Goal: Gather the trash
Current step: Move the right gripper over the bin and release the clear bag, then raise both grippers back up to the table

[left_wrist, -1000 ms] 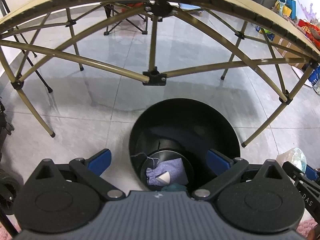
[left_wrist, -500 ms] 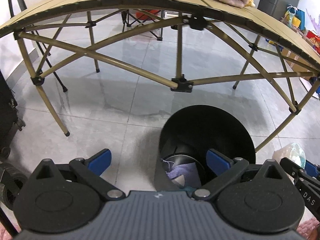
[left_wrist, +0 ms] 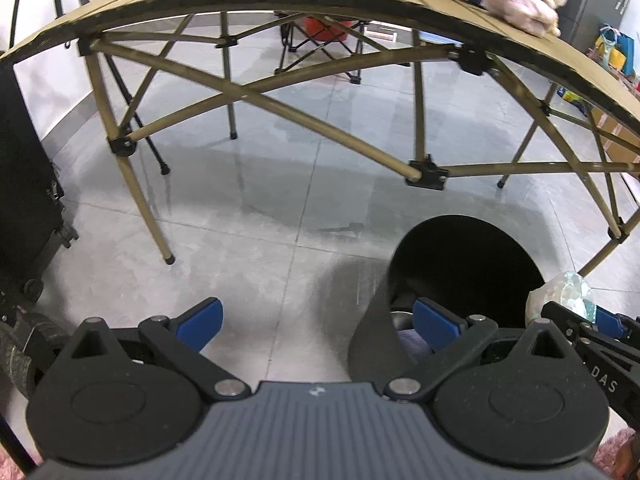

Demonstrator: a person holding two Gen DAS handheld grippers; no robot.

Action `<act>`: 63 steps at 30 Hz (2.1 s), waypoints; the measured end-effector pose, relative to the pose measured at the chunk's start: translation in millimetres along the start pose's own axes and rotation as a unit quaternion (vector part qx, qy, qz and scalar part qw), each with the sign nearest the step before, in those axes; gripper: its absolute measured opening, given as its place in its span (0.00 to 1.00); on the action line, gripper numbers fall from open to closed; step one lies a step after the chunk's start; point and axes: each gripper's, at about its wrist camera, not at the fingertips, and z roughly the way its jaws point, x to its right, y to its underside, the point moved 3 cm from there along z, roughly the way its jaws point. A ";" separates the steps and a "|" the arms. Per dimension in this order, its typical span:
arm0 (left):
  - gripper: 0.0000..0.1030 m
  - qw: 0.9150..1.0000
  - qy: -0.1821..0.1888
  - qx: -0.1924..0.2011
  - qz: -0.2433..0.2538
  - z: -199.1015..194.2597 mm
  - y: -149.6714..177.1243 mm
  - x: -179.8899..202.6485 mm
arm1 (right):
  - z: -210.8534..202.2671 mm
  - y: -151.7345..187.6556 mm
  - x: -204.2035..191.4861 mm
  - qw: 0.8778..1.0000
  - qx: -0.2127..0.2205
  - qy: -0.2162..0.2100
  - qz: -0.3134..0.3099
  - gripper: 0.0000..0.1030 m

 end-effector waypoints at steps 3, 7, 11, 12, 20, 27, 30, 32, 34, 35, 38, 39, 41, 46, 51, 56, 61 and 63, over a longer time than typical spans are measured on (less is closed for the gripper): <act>1.00 1.000 -0.006 0.000 -0.008 0.9 0.8 -12.4 | 8.9 -1.7 -9.2 1.000 -0.012 -0.007 -0.001 0.37; 1.00 1.000 -0.015 -0.006 -0.015 5.4 1.8 -25.5 | 22.2 -4.6 -18.8 1.000 -0.026 -0.011 0.004 0.37; 1.00 1.000 -0.022 -0.006 -0.018 9.0 2.6 -34.4 | 36.8 -7.1 -23.1 0.999 -0.044 -0.015 0.017 0.37; 1.00 1.000 -0.024 -0.006 -0.019 9.7 2.8 -36.7 | 40.4 -8.0 -23.8 0.999 -0.047 -0.014 0.019 0.37; 1.00 0.999 -0.033 -0.016 -0.028 20.3 2.9 -50.4 | 65.5 -10.2 -22.4 0.997 -0.073 -0.007 0.037 0.37; 1.00 0.999 -0.031 -0.020 -0.028 23.2 2.0 -51.1 | 81.0 -8.5 -25.7 0.995 -0.092 -0.004 0.041 0.38; 1.00 0.999 -0.029 -0.019 -0.031 22.8 1.3 -51.8 | 85.1 -8.3 -25.8 0.994 -0.098 -0.004 0.046 0.48; 1.00 0.999 -0.029 -0.020 -0.031 22.9 1.9 -51.9 | 86.7 -9.4 -25.7 0.994 -0.100 -0.005 0.052 0.64; 1.00 0.999 -0.029 -0.021 -0.031 23.2 1.9 -51.9 | 87.5 -10.3 -26.2 0.994 -0.100 0.001 0.049 0.95; 1.00 0.999 -0.028 -0.020 -0.031 23.1 2.0 -51.8 | 88.1 -10.8 -26.3 0.994 -0.101 0.005 0.047 1.00; 1.00 0.999 -0.029 -0.020 -0.032 22.9 2.2 -51.2 | 90.6 -9.9 -26.4 0.993 -0.109 0.013 0.042 1.00; 1.00 0.999 -0.028 -0.019 -0.031 22.7 2.3 -50.4 | 91.4 -9.3 -26.3 0.993 -0.112 0.012 0.042 1.00; 1.00 0.999 -0.027 -0.018 -0.030 21.9 2.0 -50.6 | 91.7 -9.1 -26.5 0.992 -0.115 0.012 0.042 1.00; 1.00 0.999 -0.023 -0.015 -0.033 18.0 1.4 -50.3 | 87.9 -9.8 -26.6 0.993 -0.113 0.014 0.038 1.00; 1.00 0.999 -0.018 -0.008 -0.030 11.8 0.6 -46.3 | 82.4 -10.3 -24.1 0.993 -0.110 0.017 0.040 1.00; 1.00 1.000 -0.012 0.003 -0.028 2.8 -0.6 -41.2 | 70.4 -11.9 -18.8 0.994 -0.098 0.018 0.042 1.00; 1.00 0.999 -0.001 0.018 -0.026 -10.0 -1.9 -33.0 | 51.7 -15.4 -6.5 0.995 -0.078 0.024 0.051 1.00; 1.00 0.999 0.006 0.024 -0.025 -16.2 -2.5 -29.7 | 44.2 -17.3 -0.8 0.996 -0.071 0.027 0.055 1.00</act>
